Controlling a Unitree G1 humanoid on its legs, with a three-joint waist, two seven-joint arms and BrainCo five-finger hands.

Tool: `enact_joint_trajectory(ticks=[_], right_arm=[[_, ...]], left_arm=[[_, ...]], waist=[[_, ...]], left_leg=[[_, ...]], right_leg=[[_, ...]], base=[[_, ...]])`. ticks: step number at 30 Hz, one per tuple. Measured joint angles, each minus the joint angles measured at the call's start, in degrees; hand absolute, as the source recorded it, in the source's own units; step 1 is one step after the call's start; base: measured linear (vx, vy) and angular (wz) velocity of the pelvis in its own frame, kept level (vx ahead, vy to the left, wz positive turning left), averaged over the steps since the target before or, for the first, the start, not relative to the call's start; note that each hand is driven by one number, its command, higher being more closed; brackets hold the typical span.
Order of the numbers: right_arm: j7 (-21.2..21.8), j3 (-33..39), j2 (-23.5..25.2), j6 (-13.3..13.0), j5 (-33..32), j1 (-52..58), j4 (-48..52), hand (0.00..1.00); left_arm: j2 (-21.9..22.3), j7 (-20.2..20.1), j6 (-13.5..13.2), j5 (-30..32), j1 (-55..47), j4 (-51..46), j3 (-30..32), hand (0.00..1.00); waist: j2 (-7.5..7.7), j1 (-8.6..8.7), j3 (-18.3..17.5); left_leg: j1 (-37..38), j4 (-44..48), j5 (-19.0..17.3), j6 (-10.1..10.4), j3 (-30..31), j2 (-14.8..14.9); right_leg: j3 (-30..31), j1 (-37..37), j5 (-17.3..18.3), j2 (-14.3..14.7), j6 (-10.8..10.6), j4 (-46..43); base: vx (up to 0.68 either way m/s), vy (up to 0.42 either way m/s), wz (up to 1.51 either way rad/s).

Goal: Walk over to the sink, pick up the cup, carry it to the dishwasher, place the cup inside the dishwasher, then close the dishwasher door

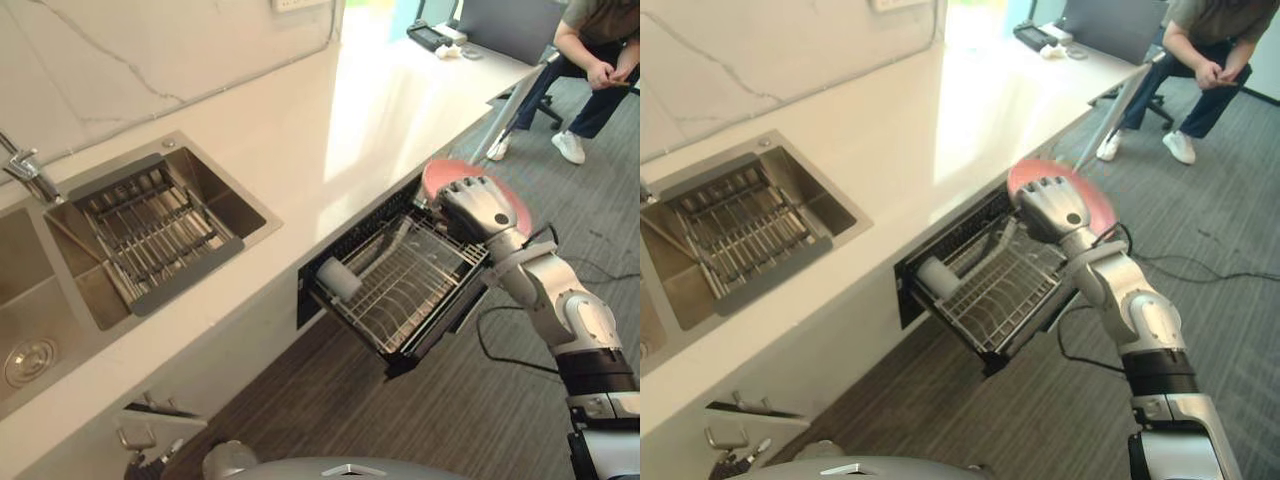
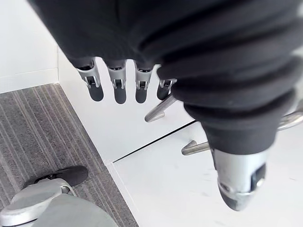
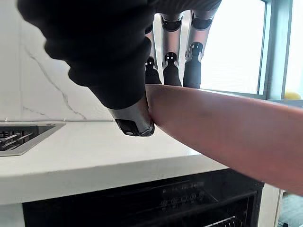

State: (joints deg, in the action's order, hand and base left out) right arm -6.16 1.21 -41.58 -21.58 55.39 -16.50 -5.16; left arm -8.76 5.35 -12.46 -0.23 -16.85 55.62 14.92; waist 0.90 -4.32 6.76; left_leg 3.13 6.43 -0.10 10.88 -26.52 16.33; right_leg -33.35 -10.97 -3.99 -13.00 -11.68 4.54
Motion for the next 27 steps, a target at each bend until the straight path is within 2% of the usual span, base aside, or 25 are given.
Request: enact_joint_trajectory(ticks=[6, 10, 15, 18, 19, 22, 27], right_arm=[[0.3, 0.0, 1.8, 1.3, 0.0, 2.7, -0.5, 1.0], [-0.2, 1.3, 3.0, 3.3, 0.0, 2.8, -3.2, 1.0], [-1.9, 1.9, 2.8, 6.8, -1.6, 1.5, -6.3, 1.0], [-3.3, 1.9, 2.7, 9.2, -2.4, -1.4, -7.7, 1.0], [-3.3, 1.9, 2.7, 9.3, -2.6, -1.6, -7.7, 1.0], [-4.6, 1.9, 2.1, 10.5, -4.6, -5.4, -9.2, 1.0], [-4.6, 0.0, -1.9, 11.9, -6.7, -11.3, -12.0, 1.0]], left_arm=[[1.3, -4.2, 0.0, 2.8, 0.1, 0.0, -5.2, 0.0], [1.3, -4.3, 0.0, 2.8, 0.4, -0.2, -6.0, 0.0], [0.8, -4.3, -0.9, 1.4, 3.1, -1.3, -6.1, 0.0], [0.7, -4.3, -1.6, -1.0, 4.2, -3.4, -6.2, 0.0], [0.7, -4.3, -1.7, -1.1, 4.3, -3.4, -6.2, 0.0], [0.4, -4.4, -1.9, -3.6, 5.4, -4.0, -6.4, 0.0], [0.2, -4.9, -1.6, -8.7, 6.7, -5.9, -6.7, 0.0]], waist=[[0.29, 0.34, -0.1], [0.55, 0.81, 0.2], [0.49, 0.99, 4.3], [-0.07, 1.06, 8.1], [-0.14, 1.03, 8.4], [-1.11, 0.9, 11.0], [-2.82, -0.28, 15.7]], left_leg=[[-1.7, 0.0, 0.4, -0.4, 0.0, -0.2], [-5.1, 0.6, 0.7, -0.9, 0.0, -0.4], [-11.3, 3.6, 0.2, -1.7, 3.2, -0.3], [-15.2, 6.6, -0.5, -2.7, 4.9, -0.3], [-15.4, 6.7, -0.6, -2.8, 5.1, -0.4], [-18.6, 8.0, -0.8, -3.1, 6.6, -0.5], [-22.1, 8.8, -0.7, -3.3, 9.2, -1.8]], right_leg=[[0.2, 2.4, -0.2, -0.3, 0.0, -0.5], [1.2, 6.3, -0.7, -0.9, 0.4, -1.9], [1.3, 11.5, -1.2, -1.5, 1.0, -3.7], [1.4, 13.9, -2.4, -1.8, 1.1, -3.6], [1.4, 14.1, -2.5, -1.8, 1.1, -3.6], [1.5, 16.5, -3.5, -2.0, 1.4, -3.5], [1.6, 19.4, -5.0, -2.8, 1.5, -3.3]], base=[[-0.02, 0.004, -0.01], [-0.02, 0.031, -0.03], [-0.07, 0.034, 0.04], [-0.08, 0.067, 0.03], [-0.09, 0.068, 0.04], [-0.07, 0.052, 0.01], [-0.07, 0.056, 0.02]])
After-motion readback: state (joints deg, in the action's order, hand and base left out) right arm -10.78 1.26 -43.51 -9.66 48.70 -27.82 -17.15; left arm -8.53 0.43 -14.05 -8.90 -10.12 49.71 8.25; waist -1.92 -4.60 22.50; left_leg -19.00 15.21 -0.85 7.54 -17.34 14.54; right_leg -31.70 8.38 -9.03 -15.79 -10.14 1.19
